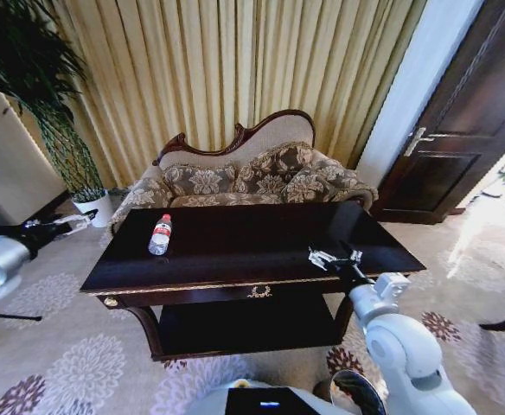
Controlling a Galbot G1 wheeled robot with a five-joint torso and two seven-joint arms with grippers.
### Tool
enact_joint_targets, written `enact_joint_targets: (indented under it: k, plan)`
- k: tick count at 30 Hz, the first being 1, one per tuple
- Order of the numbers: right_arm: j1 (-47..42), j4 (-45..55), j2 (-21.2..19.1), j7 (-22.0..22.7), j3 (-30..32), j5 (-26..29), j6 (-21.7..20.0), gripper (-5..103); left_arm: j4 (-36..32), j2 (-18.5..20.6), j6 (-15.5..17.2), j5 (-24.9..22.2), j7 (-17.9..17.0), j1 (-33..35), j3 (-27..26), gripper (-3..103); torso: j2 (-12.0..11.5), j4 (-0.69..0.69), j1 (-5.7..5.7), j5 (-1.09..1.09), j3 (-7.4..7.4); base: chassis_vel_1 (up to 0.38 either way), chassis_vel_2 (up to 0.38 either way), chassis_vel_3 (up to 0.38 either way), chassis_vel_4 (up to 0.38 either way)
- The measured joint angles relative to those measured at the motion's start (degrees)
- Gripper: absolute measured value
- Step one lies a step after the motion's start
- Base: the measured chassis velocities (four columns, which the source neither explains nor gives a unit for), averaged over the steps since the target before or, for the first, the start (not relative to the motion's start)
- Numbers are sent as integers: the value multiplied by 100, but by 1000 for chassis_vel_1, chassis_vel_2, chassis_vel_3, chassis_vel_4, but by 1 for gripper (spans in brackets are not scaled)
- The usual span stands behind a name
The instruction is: Move to the front of the table and place the trash on the table into the trash bin.
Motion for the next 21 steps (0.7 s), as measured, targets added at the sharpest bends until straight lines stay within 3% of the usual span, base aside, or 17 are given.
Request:
enact_joint_targets:
  k: [2, 5, 9, 12, 16, 21]
  plan:
    - [-3, -17, 3, 0, -8, -10, 0, 100, 92, 57, 3, -143, 109, -46, 22, 100, 0, 0, 0, 0, 0, 0, 0, 0, 0]
    - [-12, -63, 20, 0, -20, -37, 0, 100, 451, 285, 3, -438, 727, -134, 90, 100, 0, 0, 0, 1, 0, 0, 0, 0, 0]
    - [-51, -92, 61, 0, -30, -82, 3, 100, 695, 444, 3, -670, 875, -174, 181, 100, 0, 0, 0, 0, 0, 0, 0, 0, 0]
    - [-79, -118, 108, 0, -46, -134, 11, 100, 706, 504, 1, -617, 695, -109, 217, 100, 0, 0, 0, 0, 0, 0, 0, 0, 0]
    - [-97, -206, 219, 0, -136, -270, 98, 100, 683, 582, -4, -468, 184, -113, 377, 100, 0, 1, 0, 1, -1, 0, 0, 0, 0]
    - [-123, -234, 286, 0, -184, -340, 126, 100, 788, 607, -19, -105, 21, -502, 890, 100, 0, -2, 0, 1, 0, 0, 0, 0, 0]
